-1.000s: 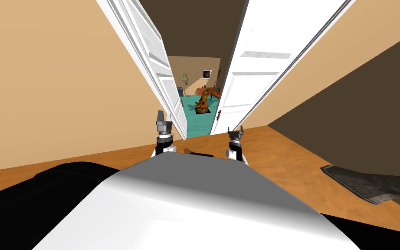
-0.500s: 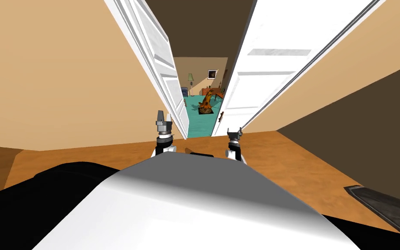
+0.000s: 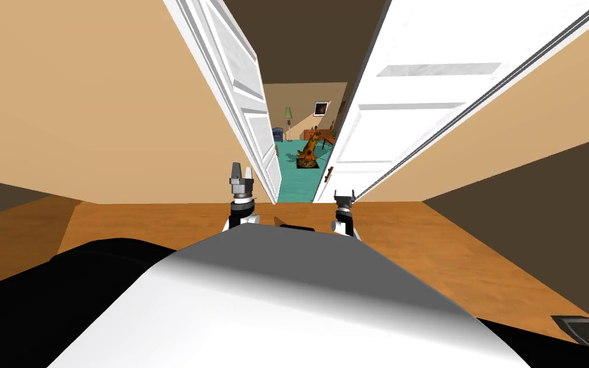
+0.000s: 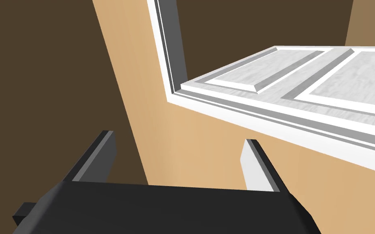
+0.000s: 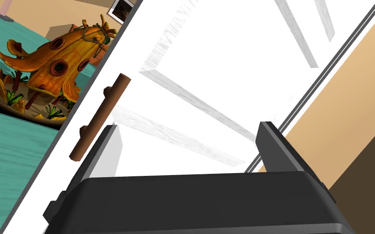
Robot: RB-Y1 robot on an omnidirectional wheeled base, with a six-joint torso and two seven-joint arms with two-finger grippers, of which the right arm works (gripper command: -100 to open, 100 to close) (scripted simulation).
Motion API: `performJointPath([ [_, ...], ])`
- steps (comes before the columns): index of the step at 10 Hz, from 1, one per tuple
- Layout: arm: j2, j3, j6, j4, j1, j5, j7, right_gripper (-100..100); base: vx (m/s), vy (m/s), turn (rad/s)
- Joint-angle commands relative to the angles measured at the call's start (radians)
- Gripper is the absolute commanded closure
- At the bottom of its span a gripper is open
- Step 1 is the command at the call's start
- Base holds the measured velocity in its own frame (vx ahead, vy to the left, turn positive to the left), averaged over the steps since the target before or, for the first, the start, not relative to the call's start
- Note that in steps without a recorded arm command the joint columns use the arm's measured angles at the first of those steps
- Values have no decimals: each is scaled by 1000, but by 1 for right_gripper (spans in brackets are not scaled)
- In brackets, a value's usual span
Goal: Push the door open
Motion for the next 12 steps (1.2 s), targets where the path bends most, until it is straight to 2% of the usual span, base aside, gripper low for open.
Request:
performJointPath([
  [1,5,-5,-9,47,-13,-12,-43,-100,59,-135,299],
  [12,25,-30,-47,246,-77,-59,-205,-100,39,-103,165],
])
